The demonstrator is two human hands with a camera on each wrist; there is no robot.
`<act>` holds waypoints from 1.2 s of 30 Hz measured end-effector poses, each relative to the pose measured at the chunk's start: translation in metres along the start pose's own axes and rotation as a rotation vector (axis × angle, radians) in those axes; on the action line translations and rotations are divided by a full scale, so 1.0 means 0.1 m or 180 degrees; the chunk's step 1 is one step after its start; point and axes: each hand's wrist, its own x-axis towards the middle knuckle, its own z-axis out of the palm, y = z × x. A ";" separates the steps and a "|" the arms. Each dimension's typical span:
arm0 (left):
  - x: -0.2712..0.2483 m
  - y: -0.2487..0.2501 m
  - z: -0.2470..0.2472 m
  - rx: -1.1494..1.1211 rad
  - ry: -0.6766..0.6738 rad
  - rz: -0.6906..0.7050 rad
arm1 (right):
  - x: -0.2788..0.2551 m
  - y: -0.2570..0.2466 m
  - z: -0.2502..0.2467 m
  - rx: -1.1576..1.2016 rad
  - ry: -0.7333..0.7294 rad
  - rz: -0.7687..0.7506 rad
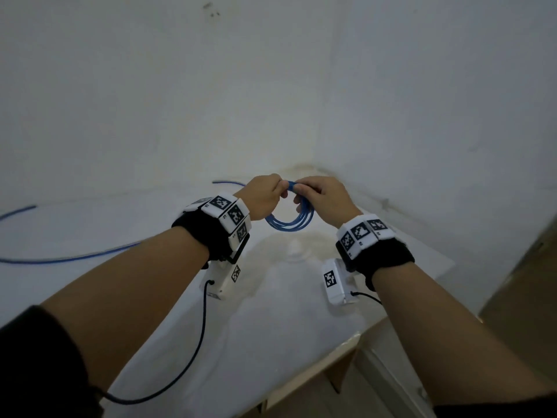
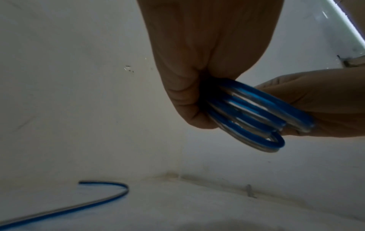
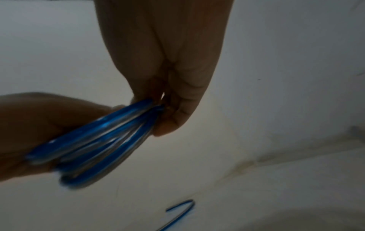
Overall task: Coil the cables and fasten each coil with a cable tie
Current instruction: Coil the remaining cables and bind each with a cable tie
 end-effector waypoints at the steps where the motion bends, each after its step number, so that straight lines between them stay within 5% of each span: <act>1: 0.03 0.03 0.07 0.0036 -0.0028 0.0004 | -0.02 0.04 -0.09 0.0126 -0.0100 0.0223; 4: 0.09 0.09 0.27 0.0056 -0.0101 -0.0001 | -0.09 0.23 -0.35 0.0173 -0.0110 0.0953; 9: 0.15 0.08 0.46 -0.0129 -0.0109 -0.0034 | -0.15 0.73 -0.63 -0.1127 -0.0390 0.2038; 13: 0.19 0.02 0.52 -0.0189 -0.0039 -0.0040 | -0.19 1.03 -0.64 -0.2008 -0.0771 0.2139; 18: 0.19 -0.06 0.52 -0.0125 -0.0035 -0.0080 | -0.14 1.31 -0.58 -0.2251 -0.0987 0.2255; 24: 0.19 -0.10 0.45 -0.0128 -0.0020 -0.0110 | -0.18 1.26 -0.54 -0.2163 -0.1122 0.2277; 29: 0.17 -0.16 0.38 -0.0126 0.0117 -0.0137 | -0.14 1.07 -0.56 -0.1584 -0.0404 0.2253; 36: 0.07 -0.31 0.13 -0.0062 0.0460 -0.0349 | -0.01 0.57 -0.32 0.0584 0.0224 0.1790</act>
